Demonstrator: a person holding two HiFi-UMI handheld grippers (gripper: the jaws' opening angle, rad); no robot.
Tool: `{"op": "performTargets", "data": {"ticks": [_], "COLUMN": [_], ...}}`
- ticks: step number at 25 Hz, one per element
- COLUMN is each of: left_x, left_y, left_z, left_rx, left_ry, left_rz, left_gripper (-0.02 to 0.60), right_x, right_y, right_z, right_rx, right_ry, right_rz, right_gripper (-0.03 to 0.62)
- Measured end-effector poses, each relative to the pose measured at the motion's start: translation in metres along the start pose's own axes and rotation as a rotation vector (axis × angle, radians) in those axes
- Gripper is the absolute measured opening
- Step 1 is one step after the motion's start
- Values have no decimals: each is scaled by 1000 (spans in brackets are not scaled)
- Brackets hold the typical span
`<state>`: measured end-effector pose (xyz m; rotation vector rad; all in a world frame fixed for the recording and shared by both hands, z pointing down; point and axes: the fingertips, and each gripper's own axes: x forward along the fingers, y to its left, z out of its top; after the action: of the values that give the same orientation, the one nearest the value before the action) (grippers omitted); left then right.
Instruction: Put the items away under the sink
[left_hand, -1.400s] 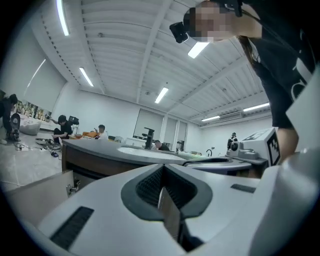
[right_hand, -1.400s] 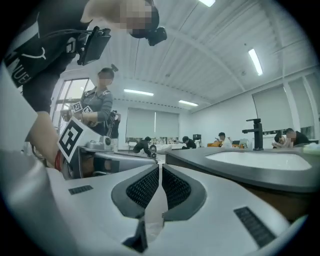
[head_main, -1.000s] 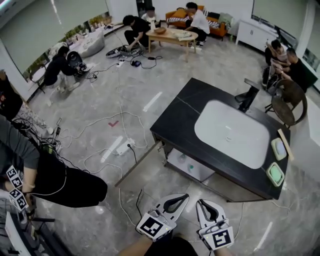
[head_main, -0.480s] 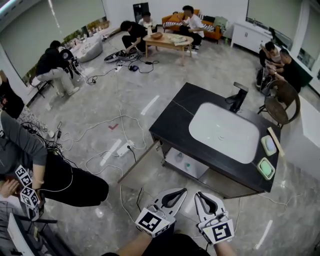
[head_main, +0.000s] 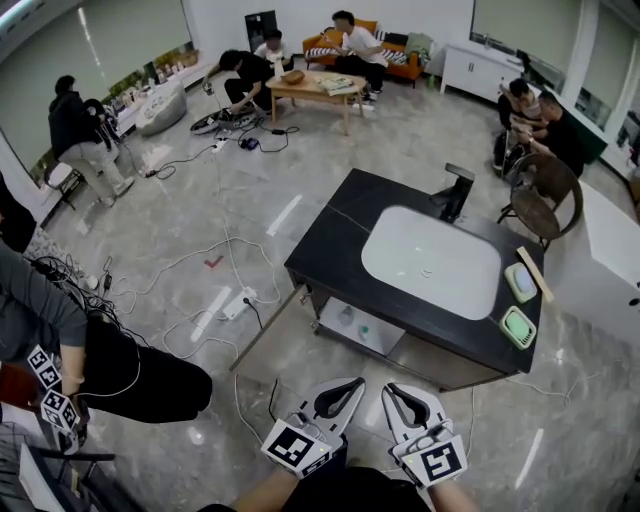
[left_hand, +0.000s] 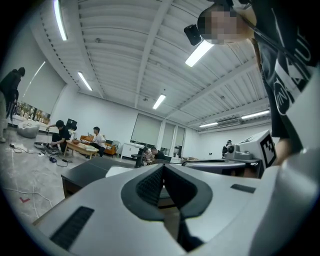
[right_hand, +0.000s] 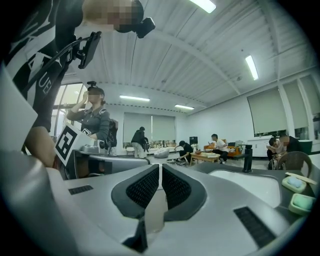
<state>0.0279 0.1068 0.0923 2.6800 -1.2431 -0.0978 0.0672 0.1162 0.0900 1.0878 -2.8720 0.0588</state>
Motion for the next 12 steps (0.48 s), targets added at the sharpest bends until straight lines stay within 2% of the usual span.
{"op": "performTargets", "data": {"ticks": [8, 12], "left_x": [10, 19], "left_y": [12, 20], "left_z": [0, -5], "left_rx": [2, -13], "left_ry": [39, 65], "left_rz": [-65, -123], "left_gripper": [6, 6], "right_x": [14, 29], "right_y": [-4, -9], "right_z": [-4, -3], "right_rx": [1, 17], "right_ry": [31, 34], "right_rz": [-28, -53], "right_gripper": [41, 41]}}
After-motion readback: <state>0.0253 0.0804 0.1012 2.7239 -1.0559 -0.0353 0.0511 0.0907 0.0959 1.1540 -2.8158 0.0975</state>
